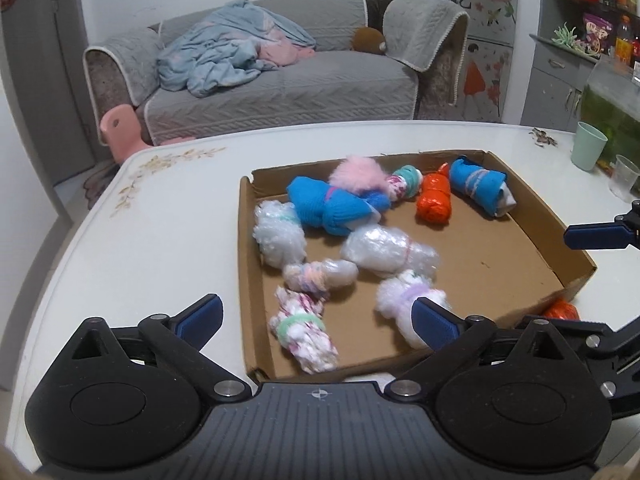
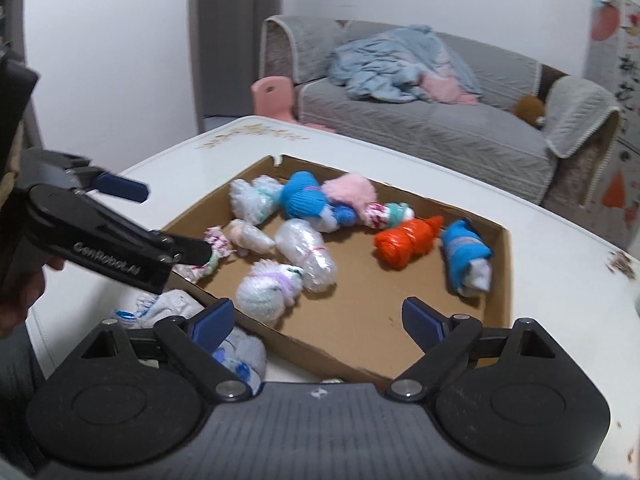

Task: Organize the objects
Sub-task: 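Withdraw both tools toward the remaining pile of bundles, then grasp the white blue-striped towel bundle with the left tool while the right tool grasps the orange bag bundle, then carry both held bundles into the cardboard box, then open the left tool in the box while the right tool releases the orange bundle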

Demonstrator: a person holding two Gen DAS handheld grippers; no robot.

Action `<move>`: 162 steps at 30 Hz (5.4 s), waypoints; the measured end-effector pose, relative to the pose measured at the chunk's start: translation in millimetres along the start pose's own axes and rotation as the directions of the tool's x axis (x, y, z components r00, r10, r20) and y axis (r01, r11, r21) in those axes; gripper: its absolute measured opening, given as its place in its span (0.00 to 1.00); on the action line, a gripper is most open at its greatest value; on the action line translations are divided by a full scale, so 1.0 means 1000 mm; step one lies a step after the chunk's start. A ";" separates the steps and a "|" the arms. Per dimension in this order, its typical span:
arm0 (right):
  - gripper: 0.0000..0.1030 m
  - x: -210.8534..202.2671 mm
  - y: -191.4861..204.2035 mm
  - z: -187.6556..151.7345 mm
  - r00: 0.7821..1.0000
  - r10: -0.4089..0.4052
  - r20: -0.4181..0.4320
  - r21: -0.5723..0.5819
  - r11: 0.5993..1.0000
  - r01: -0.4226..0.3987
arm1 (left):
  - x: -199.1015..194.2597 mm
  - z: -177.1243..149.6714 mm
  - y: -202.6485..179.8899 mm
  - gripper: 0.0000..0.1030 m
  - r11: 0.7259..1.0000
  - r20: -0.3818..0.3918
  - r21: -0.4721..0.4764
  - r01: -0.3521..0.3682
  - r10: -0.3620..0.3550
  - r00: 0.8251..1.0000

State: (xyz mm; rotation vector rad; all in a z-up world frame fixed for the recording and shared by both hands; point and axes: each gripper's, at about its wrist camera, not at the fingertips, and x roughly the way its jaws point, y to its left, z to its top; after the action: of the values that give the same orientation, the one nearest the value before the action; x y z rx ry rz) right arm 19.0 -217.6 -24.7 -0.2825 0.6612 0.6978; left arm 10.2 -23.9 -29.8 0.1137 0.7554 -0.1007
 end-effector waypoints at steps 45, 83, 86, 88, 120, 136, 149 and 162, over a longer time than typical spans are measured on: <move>0.51 0.007 -0.041 -0.093 0.997 -0.053 0.058 0.221 0.975 0.039 | 0.012 -0.084 0.007 0.56 0.984 -0.002 0.052 0.173 -0.173 0.985; 0.46 -0.026 -0.099 0.016 0.970 0.052 0.237 -0.051 0.998 -0.041 | 0.008 0.070 -0.041 0.47 0.958 0.176 0.195 0.208 -0.243 0.954; 0.46 -0.008 -0.105 0.022 0.974 0.081 0.211 -0.069 0.995 -0.068 | 0.033 0.077 -0.056 0.47 0.954 0.127 0.193 0.231 -0.258 0.958; 0.46 0.003 -0.108 0.024 0.977 0.093 0.190 -0.082 0.994 -0.079 | 0.051 0.078 -0.063 0.47 0.949 0.087 0.177 0.260 -0.278 0.957; 0.46 0.103 -0.112 0.022 0.986 0.137 -0.091 -0.185 0.971 -0.152 | 0.145 0.059 -0.078 0.50 0.953 -0.076 0.241 0.183 -0.170 0.983; 0.57 0.092 -0.114 0.032 0.989 0.126 -0.082 -0.191 0.971 -0.140 | 0.138 0.062 -0.082 0.68 0.958 -0.072 0.247 0.144 -0.130 0.989; 0.68 0.073 -0.114 0.035 0.995 0.092 -0.041 -0.147 0.984 -0.097 | 0.108 0.069 -0.075 0.83 0.973 -0.017 0.207 0.108 -0.106 0.994; 0.89 0.041 -0.087 0.025 0.999 -0.036 -0.017 -0.011 0.999 0.035 | 0.056 0.050 -0.025 0.88 0.999 0.009 -0.044 0.024 -0.024 1.000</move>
State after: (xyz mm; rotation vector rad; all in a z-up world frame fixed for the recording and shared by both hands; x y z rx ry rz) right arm 112.9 -250.4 -29.7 -0.3093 0.6677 0.6656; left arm 80.9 -57.9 -33.9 0.0627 0.7498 -0.1074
